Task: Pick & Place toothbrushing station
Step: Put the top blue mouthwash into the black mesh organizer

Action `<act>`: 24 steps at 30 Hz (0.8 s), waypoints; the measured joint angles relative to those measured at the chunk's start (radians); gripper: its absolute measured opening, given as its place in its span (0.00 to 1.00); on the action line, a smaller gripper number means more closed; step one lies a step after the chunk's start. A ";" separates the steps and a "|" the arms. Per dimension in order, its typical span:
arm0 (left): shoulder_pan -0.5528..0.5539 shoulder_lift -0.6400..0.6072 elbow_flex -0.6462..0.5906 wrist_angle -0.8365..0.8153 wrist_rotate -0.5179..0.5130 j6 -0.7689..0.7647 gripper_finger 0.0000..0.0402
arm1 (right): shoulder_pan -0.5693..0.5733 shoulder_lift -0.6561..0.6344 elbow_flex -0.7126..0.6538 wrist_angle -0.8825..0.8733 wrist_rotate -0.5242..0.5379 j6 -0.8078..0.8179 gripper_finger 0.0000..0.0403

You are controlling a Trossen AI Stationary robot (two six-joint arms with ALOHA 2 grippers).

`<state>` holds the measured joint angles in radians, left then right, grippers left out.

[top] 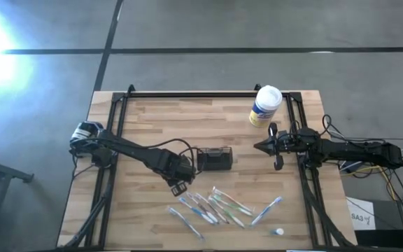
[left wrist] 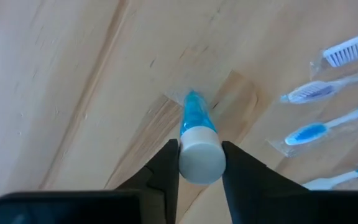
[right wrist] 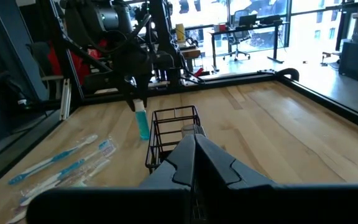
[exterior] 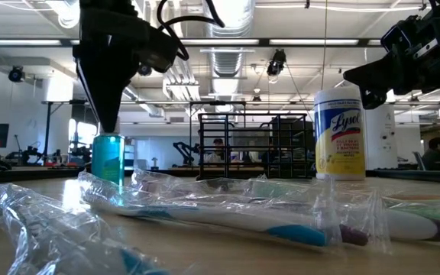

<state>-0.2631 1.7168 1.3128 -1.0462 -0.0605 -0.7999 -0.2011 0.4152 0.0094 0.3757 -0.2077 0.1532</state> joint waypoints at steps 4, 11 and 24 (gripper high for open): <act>0.001 0.000 0.000 0.000 0.016 0.046 0.24 | 0.000 0.000 0.000 0.000 0.000 0.000 0.02; 0.003 -0.001 0.044 -0.013 0.033 0.078 0.24 | 0.000 0.000 0.000 0.000 0.000 -0.007 0.02; 0.033 -0.001 0.410 -0.224 -0.027 0.293 0.24 | 0.000 0.000 0.000 0.001 0.000 -0.008 0.02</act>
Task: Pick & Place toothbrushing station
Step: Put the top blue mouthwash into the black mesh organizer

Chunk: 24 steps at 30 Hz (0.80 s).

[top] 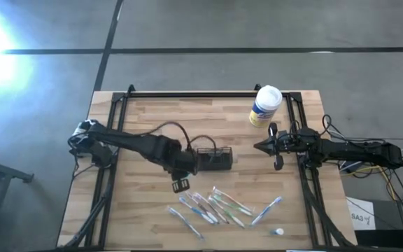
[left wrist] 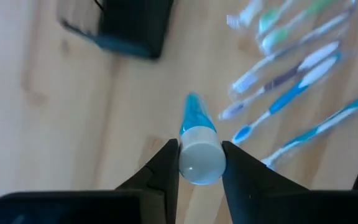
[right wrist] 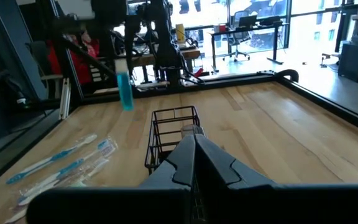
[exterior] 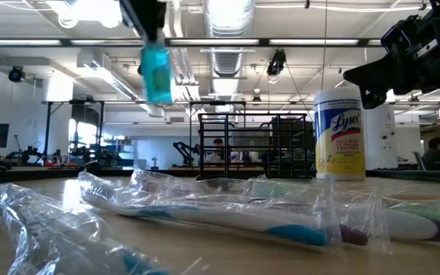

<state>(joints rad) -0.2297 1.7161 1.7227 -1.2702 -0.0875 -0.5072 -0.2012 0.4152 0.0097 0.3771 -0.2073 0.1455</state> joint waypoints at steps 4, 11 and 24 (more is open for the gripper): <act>0.032 0.001 0.117 -0.050 -0.057 0.044 0.24 | 0.000 0.000 0.000 0.001 0.001 -0.001 0.02; 0.096 0.003 0.228 -0.065 -0.091 0.175 0.24 | 0.000 0.000 0.000 0.002 0.029 -0.001 0.02; 0.170 0.227 0.507 -0.148 -0.063 0.412 0.24 | 0.000 0.000 0.000 0.002 0.054 -0.018 0.02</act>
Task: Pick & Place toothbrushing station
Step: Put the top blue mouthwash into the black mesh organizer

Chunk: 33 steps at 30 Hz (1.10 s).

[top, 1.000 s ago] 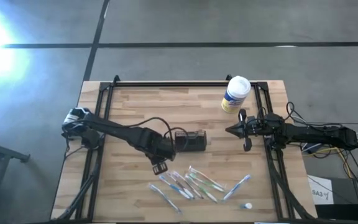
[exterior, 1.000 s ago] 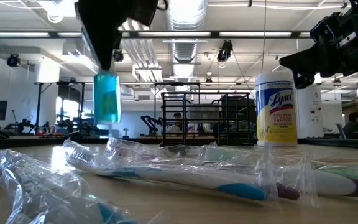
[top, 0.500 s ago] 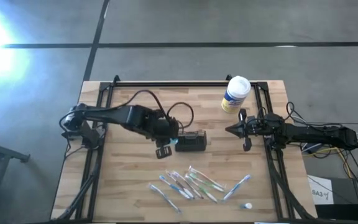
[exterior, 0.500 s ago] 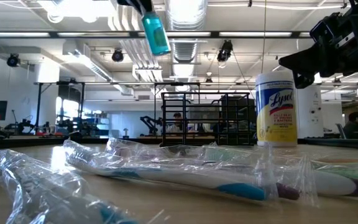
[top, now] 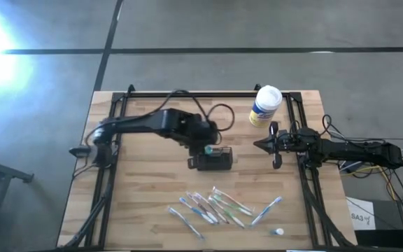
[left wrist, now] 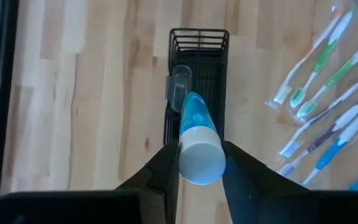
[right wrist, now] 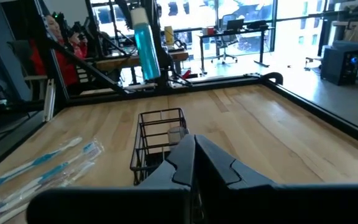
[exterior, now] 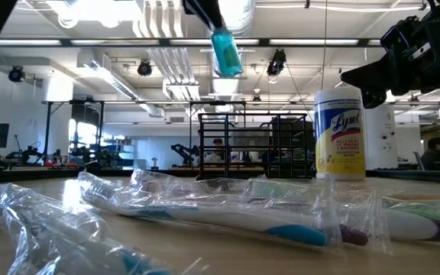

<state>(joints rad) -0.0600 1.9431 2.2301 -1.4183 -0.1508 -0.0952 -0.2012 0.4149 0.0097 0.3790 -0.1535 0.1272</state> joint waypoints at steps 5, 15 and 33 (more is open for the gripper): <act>0.001 0.114 0.119 -0.020 0.000 0.072 0.24 | 0.000 0.000 0.000 -0.001 0.000 -0.011 0.02; 0.008 0.162 0.054 0.015 -0.005 0.132 0.24 | 0.000 0.000 0.000 -0.007 -0.001 -0.030 0.02; 0.006 0.169 0.032 0.025 0.028 0.127 0.24 | 0.000 0.000 0.000 -0.005 -0.001 -0.034 0.02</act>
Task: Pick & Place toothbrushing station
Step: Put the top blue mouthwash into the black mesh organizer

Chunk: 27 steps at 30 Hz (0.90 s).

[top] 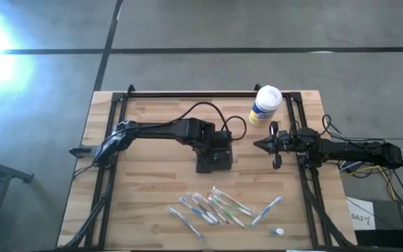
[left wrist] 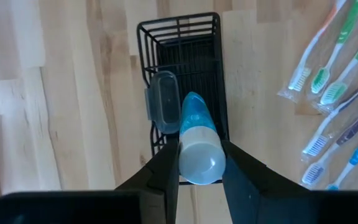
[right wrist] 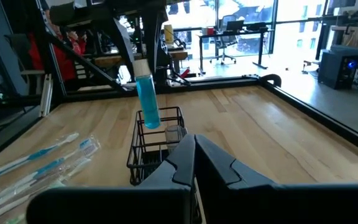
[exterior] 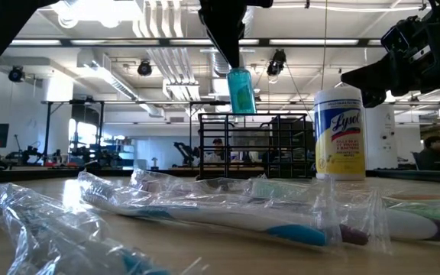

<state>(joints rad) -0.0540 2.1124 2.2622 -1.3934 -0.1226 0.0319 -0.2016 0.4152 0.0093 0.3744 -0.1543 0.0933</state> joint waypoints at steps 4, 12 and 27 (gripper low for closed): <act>0.000 0.000 -0.056 0.024 0.000 -0.006 0.24 | 0.000 0.000 0.000 0.000 0.000 0.000 0.02; 0.000 0.000 -0.128 0.089 -0.006 -0.006 0.24 | 0.000 0.000 0.000 0.000 0.000 0.000 0.02; -0.001 -0.002 -0.202 0.162 0.025 0.002 0.24 | 0.000 0.000 0.000 0.000 0.000 0.000 0.02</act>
<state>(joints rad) -0.0551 2.1105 2.0601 -1.2312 -0.0977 0.0341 -0.2012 0.4150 0.0093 0.3744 -0.1543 0.0933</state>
